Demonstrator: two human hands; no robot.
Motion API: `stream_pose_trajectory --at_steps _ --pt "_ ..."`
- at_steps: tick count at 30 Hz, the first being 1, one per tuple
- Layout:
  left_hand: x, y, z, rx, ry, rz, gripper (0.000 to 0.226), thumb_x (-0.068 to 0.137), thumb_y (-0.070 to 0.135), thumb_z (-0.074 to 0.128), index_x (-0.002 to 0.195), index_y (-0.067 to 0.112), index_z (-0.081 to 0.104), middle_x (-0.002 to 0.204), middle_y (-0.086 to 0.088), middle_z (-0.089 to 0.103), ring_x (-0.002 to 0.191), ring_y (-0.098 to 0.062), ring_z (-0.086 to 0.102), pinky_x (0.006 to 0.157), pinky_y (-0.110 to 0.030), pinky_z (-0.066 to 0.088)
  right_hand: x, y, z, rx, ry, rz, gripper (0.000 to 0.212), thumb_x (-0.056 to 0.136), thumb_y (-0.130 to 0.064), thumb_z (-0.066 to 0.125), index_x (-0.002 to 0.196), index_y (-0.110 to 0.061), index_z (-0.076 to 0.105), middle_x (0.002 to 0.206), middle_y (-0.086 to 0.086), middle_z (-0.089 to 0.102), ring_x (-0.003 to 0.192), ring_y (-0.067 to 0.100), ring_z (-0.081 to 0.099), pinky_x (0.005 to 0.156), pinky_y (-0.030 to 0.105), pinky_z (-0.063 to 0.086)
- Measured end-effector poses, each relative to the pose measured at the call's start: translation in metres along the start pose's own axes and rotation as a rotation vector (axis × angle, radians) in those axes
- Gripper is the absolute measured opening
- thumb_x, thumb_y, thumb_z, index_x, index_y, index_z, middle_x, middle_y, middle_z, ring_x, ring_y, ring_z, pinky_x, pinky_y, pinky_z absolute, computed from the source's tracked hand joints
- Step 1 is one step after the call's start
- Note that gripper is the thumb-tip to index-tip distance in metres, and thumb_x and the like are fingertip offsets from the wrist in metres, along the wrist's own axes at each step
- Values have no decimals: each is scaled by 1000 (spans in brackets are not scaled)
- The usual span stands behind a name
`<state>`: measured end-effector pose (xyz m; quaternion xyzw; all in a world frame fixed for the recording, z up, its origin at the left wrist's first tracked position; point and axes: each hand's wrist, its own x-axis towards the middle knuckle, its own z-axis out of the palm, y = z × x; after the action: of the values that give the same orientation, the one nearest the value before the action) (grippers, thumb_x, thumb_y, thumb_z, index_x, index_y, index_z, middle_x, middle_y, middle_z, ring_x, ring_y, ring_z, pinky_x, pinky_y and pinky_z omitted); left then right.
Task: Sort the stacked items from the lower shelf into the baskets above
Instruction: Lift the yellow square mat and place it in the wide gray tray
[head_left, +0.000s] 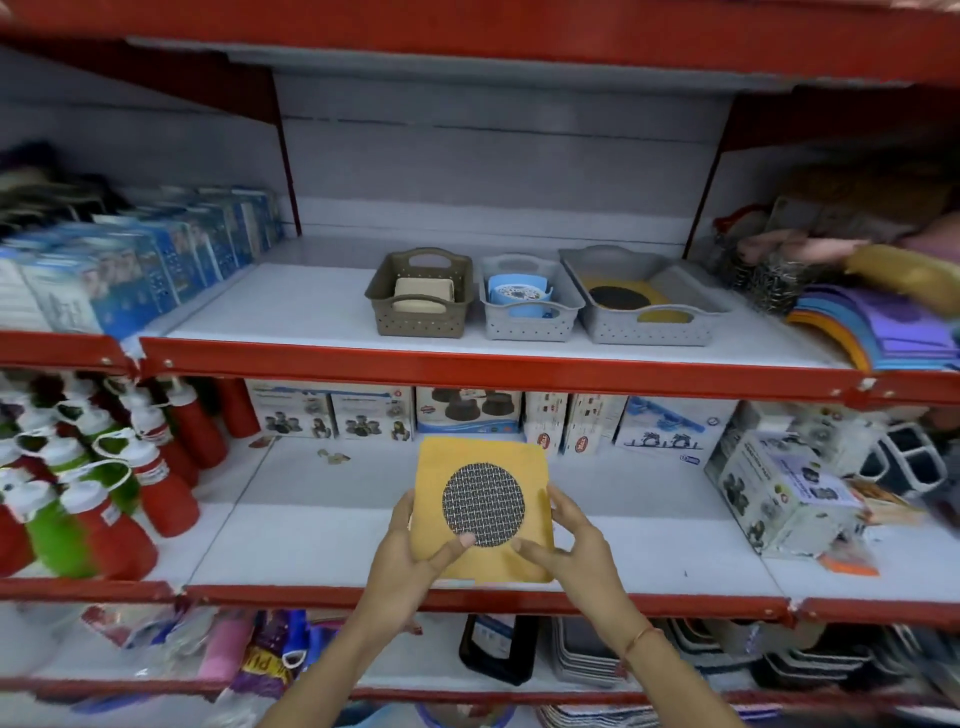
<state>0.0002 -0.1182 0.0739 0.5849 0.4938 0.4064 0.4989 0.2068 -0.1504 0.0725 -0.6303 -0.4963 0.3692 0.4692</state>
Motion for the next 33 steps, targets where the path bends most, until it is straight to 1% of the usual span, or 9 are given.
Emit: stream_pose_trajectory --at_steps 2,7,12,17,20,24,27,31,33 --pt "-12 14 -7 -13 -11 60 88 65 41 84 137 28 37 121 14 64 106 -6 64 89 -40 56 -14 -19 -8 6 -9 -47 93 67 -25 86 145 -28 36 138 -10 49 131 12 45 98 44 52" --pt "-30 63 -12 18 -10 247 86 60 21 88 125 46 38 115 36 54 97 26 51 76 0 45 -34 -68 -37 -30 -59 -185 100 62 -19 88 145 -26 34 139 -11 45 103 -16 53 75 10 54" --pt "-28 118 -12 51 -49 390 96 47 39 88 121 57 30 123 36 41 104 34 39 82 7 34 -36 -112 -74 -91 -69 -272 106 46 -36 90 140 -34 41 152 -22 26 119 1 51 94 25 52" --pt "5 158 1 163 -84 493 94 42 51 91 112 77 33 120 37 50 119 11 46 99 -18 41 -6 -133 -111 -171 -44 -363 110 38 -48 89 138 -36 45 152 -25 23 117 -8 50 93 18 47" --pt "32 174 12 186 -88 509 97 42 56 89 122 62 36 119 34 57 116 10 50 101 -25 44 18 -144 -130 -267 -14 -429 108 40 -51 89 138 -38 45 154 -20 23 120 -22 41 97 13 47" --pt "82 201 36 210 -121 504 101 50 50 89 138 35 41 122 30 60 114 15 50 99 -18 43 65 -156 -165 -330 21 -435 96 43 -59 84 131 -45 51 155 -14 25 140 1 29 112 35 38" --pt "120 225 57 243 -202 506 70 61 44 86 124 33 55 113 29 66 110 12 56 95 -16 43 105 -160 -196 -346 2 -466 75 50 -64 80 121 -49 59 142 -22 42 141 -3 24 114 30 33" --pt "169 243 87 297 -255 497 59 66 61 75 113 28 64 109 14 71 107 -3 63 98 -37 48 147 -168 -232 -351 -1 -468 39 68 -59 70 106 -53 65 99 -39 65 108 -8 59 83 9 45" --pt "188 248 101 330 -279 471 49 71 61 69 111 34 61 107 19 69 102 5 62 94 -27 49 168 -166 -244 -367 -26 -457 36 74 -53 64 109 -49 65 103 -35 67 110 -6 59 88 16 47"
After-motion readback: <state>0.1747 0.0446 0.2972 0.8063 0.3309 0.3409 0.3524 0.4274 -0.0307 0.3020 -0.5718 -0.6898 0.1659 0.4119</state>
